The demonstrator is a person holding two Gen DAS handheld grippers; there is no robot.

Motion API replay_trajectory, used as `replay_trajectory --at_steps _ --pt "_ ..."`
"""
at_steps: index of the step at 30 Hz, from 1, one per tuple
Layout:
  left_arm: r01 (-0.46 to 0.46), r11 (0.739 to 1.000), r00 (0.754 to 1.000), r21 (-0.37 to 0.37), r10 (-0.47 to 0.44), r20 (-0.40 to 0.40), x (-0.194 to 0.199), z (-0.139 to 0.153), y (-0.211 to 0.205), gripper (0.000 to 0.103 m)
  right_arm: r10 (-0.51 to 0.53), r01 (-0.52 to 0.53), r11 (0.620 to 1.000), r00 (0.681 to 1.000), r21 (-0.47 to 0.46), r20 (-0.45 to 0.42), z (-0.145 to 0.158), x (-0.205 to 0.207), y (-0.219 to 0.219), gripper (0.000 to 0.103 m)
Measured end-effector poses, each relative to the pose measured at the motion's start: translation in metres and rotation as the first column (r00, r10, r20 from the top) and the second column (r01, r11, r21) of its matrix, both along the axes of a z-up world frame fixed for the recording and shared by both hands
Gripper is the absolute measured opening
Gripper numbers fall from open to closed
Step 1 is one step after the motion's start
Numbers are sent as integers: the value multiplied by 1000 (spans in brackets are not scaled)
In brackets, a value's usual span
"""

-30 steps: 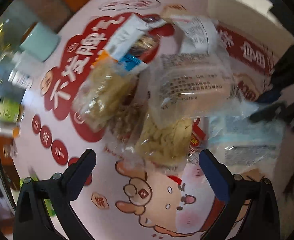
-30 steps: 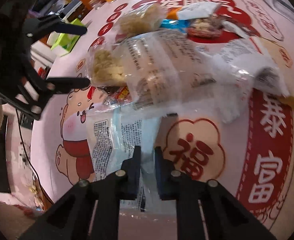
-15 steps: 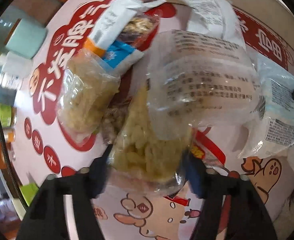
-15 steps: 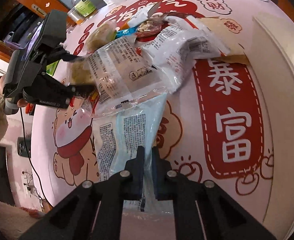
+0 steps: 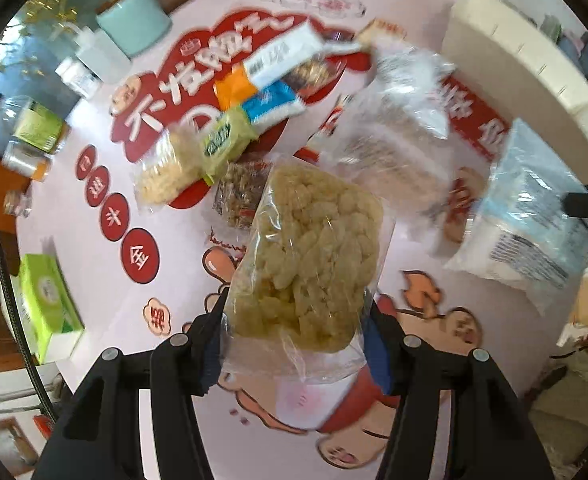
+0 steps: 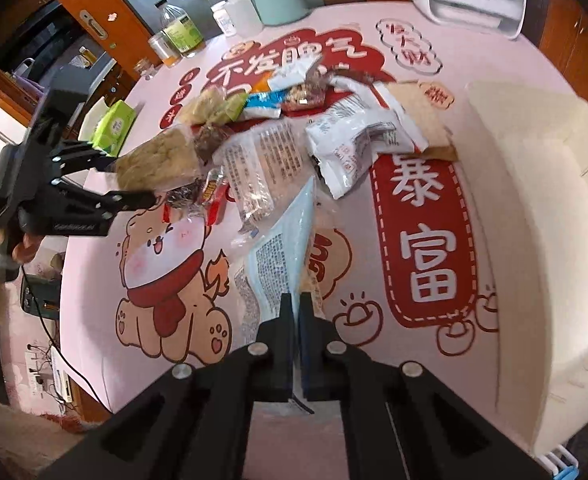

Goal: Organize snacks
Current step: 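Carry the bread bags to the white tray and release both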

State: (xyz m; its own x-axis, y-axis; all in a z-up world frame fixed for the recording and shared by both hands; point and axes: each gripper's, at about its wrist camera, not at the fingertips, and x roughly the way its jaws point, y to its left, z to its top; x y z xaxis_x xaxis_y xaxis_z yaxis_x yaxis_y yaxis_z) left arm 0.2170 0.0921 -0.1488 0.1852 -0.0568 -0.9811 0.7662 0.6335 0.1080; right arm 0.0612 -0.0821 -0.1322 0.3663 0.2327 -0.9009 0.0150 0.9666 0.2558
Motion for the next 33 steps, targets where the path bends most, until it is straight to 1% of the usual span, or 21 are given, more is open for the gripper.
replay_trajectory --at_steps 5,8,12,14,16,19,21,24,27,29,31,33 --pt "-23 995 997 -93 30 71 -34 49 -7 56 -2 3 999 998 -34 57 32 -15 0 1" --pt "-25 989 992 -145 43 122 -53 77 -21 56 -21 28 998 993 -58 116 61 -28 -9 1" --pt "-26 976 978 -217 70 199 -76 112 -50 56 -63 82 993 978 -90 200 98 -43 -28 1" --pt "-31 968 969 -248 91 232 -85 125 -67 56 -90 120 987 963 -107 255 119 -54 -48 1" --pt "-52 961 958 -271 124 257 -93 135 -89 56 -117 159 980 948 -123 297 134 -63 -69 1" --pt "-97 948 950 -305 179 254 -99 144 -129 56 -161 227 961 922 -156 351 151 -73 -110 1" --pt "-119 943 947 -312 202 250 -102 144 -157 57 -199 277 946 906 -168 373 155 -78 -145 1" --pt "-141 940 941 -311 225 252 -109 136 -207 57 -243 321 931 899 -172 364 151 -79 -194 1" --pt "-164 942 936 -291 242 255 -115 116 -254 57 -246 324 925 908 -198 338 138 -75 -231 1" --pt "-183 938 943 -295 253 218 -118 100 -286 57 -236 309 929 919 -203 317 128 -71 -249 1" --pt "-198 936 945 -293 261 198 -123 88 -312 57 -227 295 932 928 -210 294 117 -66 -264 1" --pt "-219 939 943 -264 273 190 -126 74 -338 57 -214 277 937 937 -213 277 108 -62 -276 1"
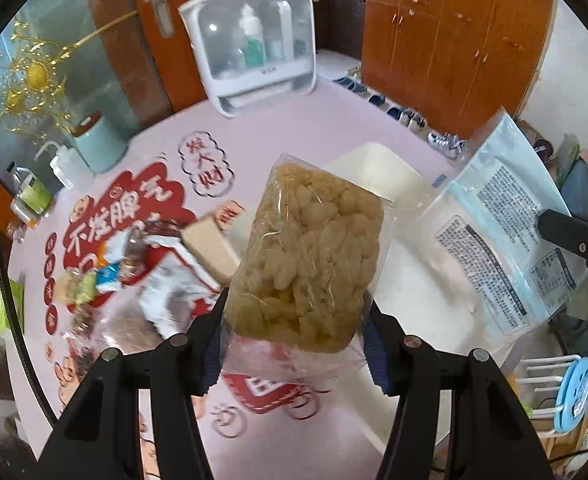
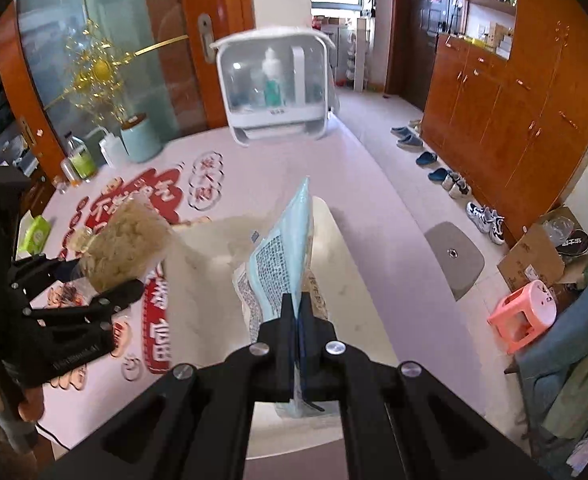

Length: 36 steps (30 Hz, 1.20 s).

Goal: Organize snacks
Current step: 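Carry the bread bags to the white tray and release both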

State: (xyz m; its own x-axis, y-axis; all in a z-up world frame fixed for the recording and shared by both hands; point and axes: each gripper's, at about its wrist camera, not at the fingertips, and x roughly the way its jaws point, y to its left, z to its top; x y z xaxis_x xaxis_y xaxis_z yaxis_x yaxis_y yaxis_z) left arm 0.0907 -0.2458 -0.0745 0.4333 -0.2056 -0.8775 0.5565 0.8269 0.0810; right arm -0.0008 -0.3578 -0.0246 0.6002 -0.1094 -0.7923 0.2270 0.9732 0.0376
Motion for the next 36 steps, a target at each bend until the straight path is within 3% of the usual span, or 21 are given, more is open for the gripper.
replay_trajectory --at_steps 2,4,5,6,7,8,9,10,20,26,36 --pt "-13 999 1000 30 14 -25 -1 -13 -15 59 23 -23 1000 1000 -17 -10 -9 3 -5 3" --pt "-8 999 999 33 10 -47 -4 -21 -25 71 46 -46 998 999 -50 -7 -13 0 -6 4" --pt "-1 1000 999 22 2 -50 -6 -22 -26 86 59 -59 996 998 -70 -3 -14 -1 -5 9" --pt "8 1000 999 7 -7 -46 -9 -22 -27 95 66 -65 994 998 -85 4 -14 -2 -6 19" --pt "4 1000 1000 -1 -4 -24 -13 -20 -25 96 72 -71 993 997 -93 13 -14 -3 -7 27" --pt "-3 1000 1000 -4 3 2 -16 -18 -25 97 82 -79 992 996 -99 28 -12 -5 -7 46" --pt "-7 1000 1000 -3 7 12 -18 -17 -23 97 88 -83 992 995 -98 42 -11 -6 -9 57" --pt "-15 1000 1000 3 15 14 -20 -16 -23 97 96 -89 991 993 -98 63 -8 -8 -9 59" --pt "-151 987 988 -47 152 14 -29 0 31 97 156 -154 988 984 -28 82 -2 -7 2 61" --pt "-227 967 970 -111 235 63 -46 16 66 97 174 -175 985 983 10 58 -10 -8 18 61" --pt "-298 948 941 -115 312 131 -72 37 105 97 209 -212 974 977 74 46 -14 -9 45 61"
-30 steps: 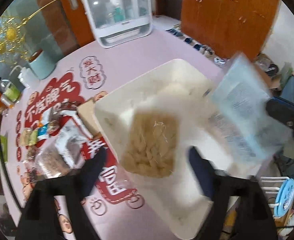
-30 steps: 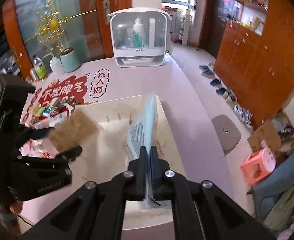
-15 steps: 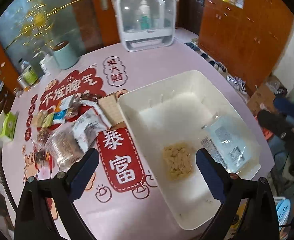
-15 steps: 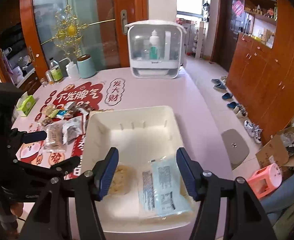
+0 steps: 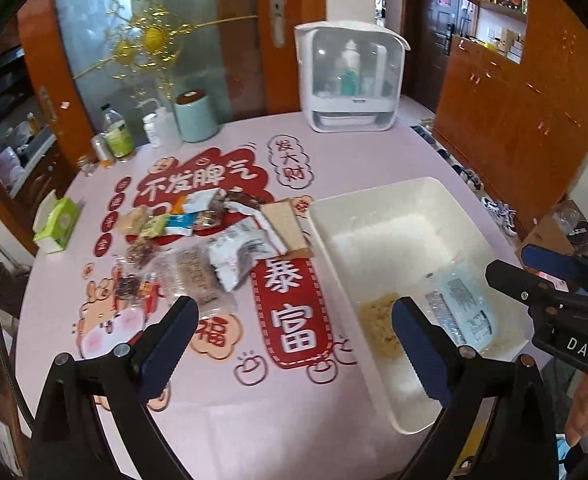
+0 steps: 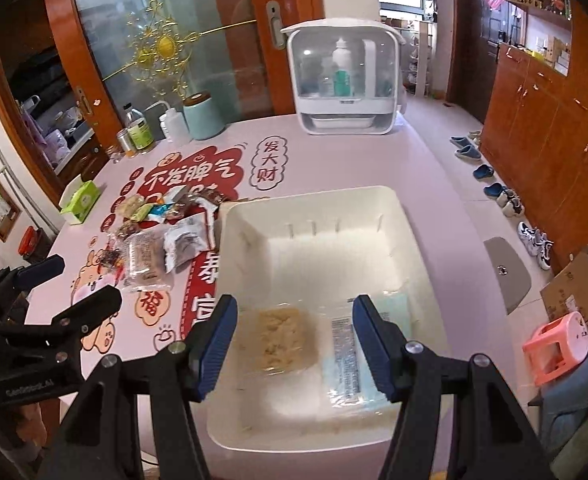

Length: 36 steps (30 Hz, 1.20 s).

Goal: Organize snacks
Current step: 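Carry the bread bags to the white tray and release both, then return both grippers to the pile and grasp a clear bag each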

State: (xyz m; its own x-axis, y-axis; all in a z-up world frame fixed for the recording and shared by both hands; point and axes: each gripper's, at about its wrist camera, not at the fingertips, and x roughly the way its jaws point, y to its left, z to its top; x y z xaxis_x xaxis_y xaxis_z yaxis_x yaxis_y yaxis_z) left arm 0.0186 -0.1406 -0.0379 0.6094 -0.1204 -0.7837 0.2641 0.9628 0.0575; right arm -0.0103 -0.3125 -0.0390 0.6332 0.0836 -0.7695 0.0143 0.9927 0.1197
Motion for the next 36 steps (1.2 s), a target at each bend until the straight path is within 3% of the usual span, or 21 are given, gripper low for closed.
replay_trajectory --at_steps 9,18,29,36 --pt "-61 997 998 41 60 33 -9 9 36 97 32 -32 999 999 16 5 4 6 34 61" --pt "-115 992 993 55 113 37 7 18 89 97 57 -57 998 998 -18 31 14 19 84 61" --pt "-110 992 993 63 107 42 60 19 156 97 19 -19 1000 1000 -6 11 20 55 147 61" --pt "-172 984 985 38 172 3 116 -11 191 97 -12 13 999 999 36 -31 5 111 171 61"
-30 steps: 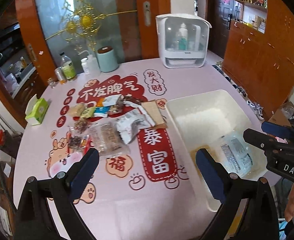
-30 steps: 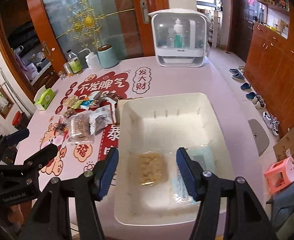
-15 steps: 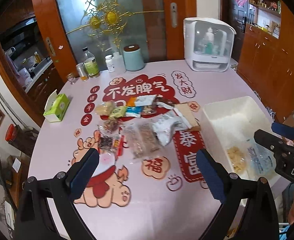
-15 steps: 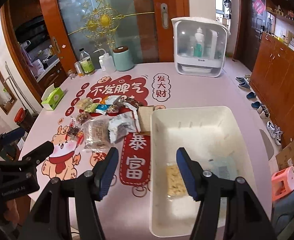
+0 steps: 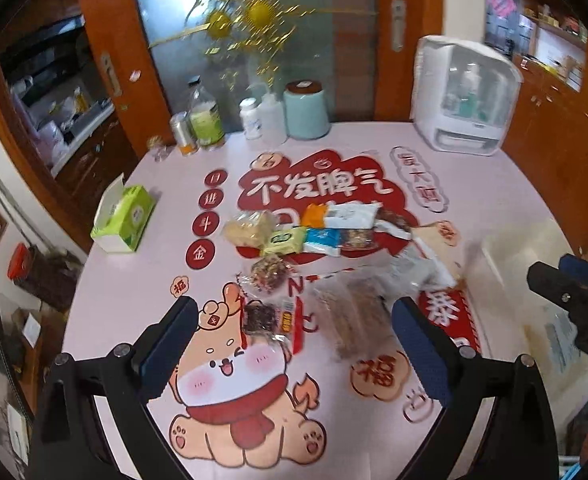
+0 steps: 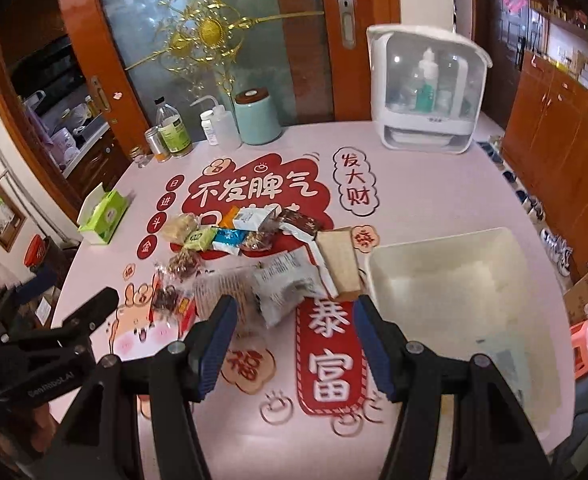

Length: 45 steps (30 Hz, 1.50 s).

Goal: Organize snacks
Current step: 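Return both grippers to the pile and grasp a clear bag each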

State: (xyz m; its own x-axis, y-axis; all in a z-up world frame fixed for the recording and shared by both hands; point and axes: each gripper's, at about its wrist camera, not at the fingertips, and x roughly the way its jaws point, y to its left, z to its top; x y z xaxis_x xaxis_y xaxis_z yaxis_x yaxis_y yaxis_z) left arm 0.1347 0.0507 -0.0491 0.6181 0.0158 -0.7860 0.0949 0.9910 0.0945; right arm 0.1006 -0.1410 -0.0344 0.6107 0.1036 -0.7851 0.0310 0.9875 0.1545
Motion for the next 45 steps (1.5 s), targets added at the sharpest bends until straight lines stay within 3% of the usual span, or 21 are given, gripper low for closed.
replay_trajectory --at_steps 5,11,18,21,23,30,35,38,40,41,45 --pt "-44 998 997 -37 42 -60 36 -41 10 97 -86 97 991 989 89 -117 -43 48 -3 62" --pt "-18 1000 993 -14 17 -114 57 -91 -11 97 -147 179 973 967 143 -209 -92 91 -6 62" --pt "-94 994 967 -59 77 -245 80 -144 -19 97 -190 263 948 919 177 -345 -137 128 -13 62" --pt "-126 989 957 -75 102 -271 84 -156 -19 97 -201 281 945 901 166 -385 -152 139 -12 62" --pt "-136 986 954 -96 104 -279 87 -162 -20 97 -218 286 948 904 142 -367 -154 142 -9 63" --pt "-130 984 954 -120 91 -285 94 -167 -30 99 -200 261 961 889 96 -412 -161 153 0 82" --pt "-130 983 950 -126 88 -299 93 -173 -32 99 -203 253 965 886 67 -418 -163 154 4 83" --pt "-132 982 935 -131 80 -345 93 -180 -31 99 -166 199 980 882 27 -441 -167 155 10 77" --pt "-136 978 921 -159 66 -384 92 -189 -30 90 -143 165 986 890 14 -434 -167 155 13 70" --pt "-135 973 912 -188 48 -407 91 -194 -29 79 -134 159 987 891 22 -435 -167 153 13 63" --pt "-125 972 916 -199 36 -400 83 -193 -28 69 -96 127 991 902 45 -421 -166 145 13 46"
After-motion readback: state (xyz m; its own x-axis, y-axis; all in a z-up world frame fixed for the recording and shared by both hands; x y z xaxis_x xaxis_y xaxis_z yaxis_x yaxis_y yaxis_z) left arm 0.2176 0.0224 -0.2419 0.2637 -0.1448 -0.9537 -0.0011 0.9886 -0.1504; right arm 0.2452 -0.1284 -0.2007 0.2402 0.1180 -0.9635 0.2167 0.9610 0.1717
